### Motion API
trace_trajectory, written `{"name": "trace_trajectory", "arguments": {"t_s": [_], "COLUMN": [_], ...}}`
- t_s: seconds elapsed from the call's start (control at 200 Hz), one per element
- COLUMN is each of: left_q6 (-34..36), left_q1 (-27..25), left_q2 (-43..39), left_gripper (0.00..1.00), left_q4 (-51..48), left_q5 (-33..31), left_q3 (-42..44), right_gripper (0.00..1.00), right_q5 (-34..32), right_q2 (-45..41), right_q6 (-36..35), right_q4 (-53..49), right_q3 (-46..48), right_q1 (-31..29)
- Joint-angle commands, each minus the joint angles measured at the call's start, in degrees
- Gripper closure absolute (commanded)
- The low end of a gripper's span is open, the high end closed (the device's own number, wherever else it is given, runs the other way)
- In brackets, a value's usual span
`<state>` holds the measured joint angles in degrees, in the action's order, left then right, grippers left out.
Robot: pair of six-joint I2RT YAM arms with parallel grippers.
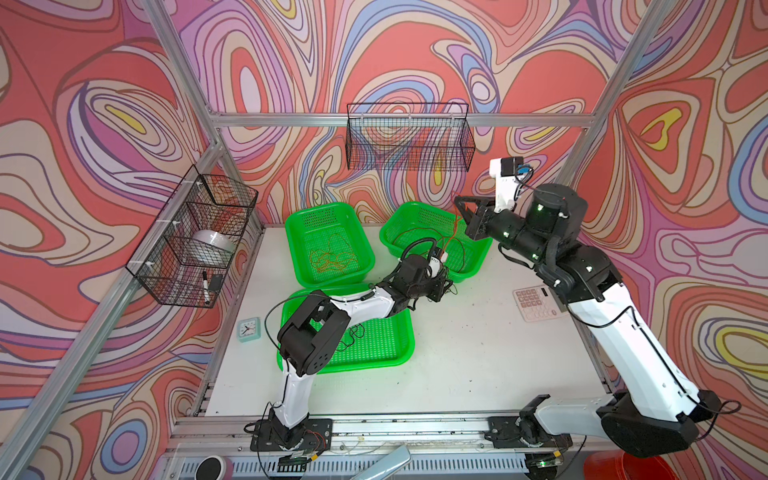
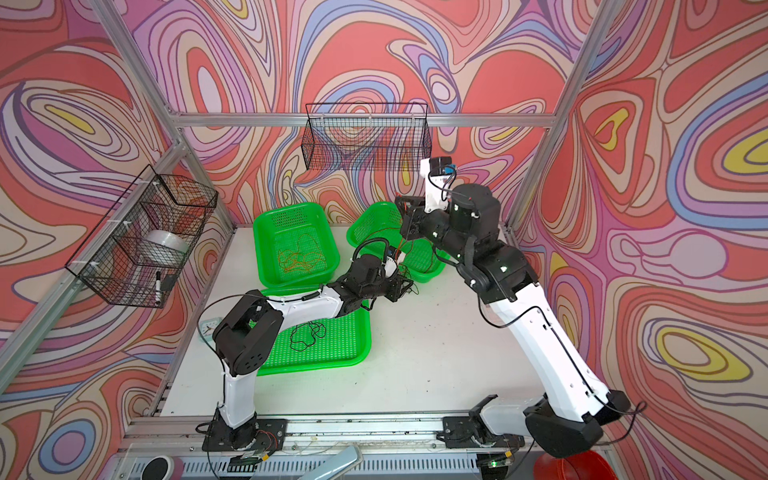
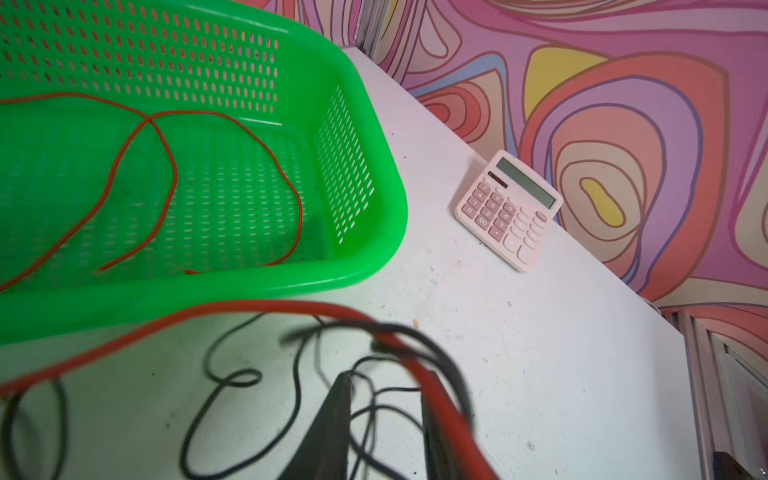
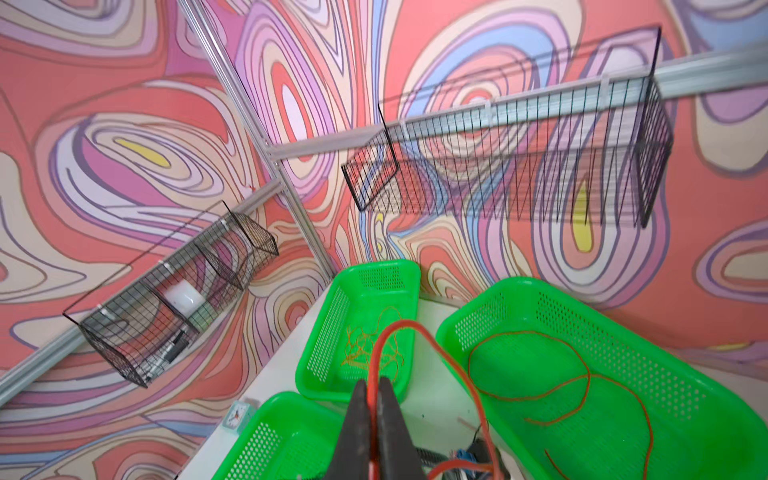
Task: Untangle the cables
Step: 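Lift the red wire with the right gripper while the left gripper holds black wires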
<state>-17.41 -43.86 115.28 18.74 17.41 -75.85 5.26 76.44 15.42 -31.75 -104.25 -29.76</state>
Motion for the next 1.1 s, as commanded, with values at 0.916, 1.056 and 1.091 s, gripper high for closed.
{"name": "trace_trajectory", "arguments": {"t_s": [0.916,1.056,1.091], "left_q6": [4.7,4.0,4.0], "left_q1": [-6.0,-6.4,-6.7], "left_q2": [-12.9,-11.7,-11.6], "left_gripper": [0.31,0.35,0.37], "left_q4": [4.2,4.4,4.5], "left_q5": [0.5,4.5,4.5], "left_q3": [8.7,7.5,7.5], "right_gripper": [1.00,1.00,1.00], "right_q5": [0.6,0.2,0.1], "right_q2": [1.1,0.0,-0.2], "right_q6": [-5.8,-4.4,-4.1], "right_q4": [-3.2,-2.3,-2.1], "right_q3": [-6.9,-4.9,-4.5], "right_q1": [4.4,4.4,4.4]}}
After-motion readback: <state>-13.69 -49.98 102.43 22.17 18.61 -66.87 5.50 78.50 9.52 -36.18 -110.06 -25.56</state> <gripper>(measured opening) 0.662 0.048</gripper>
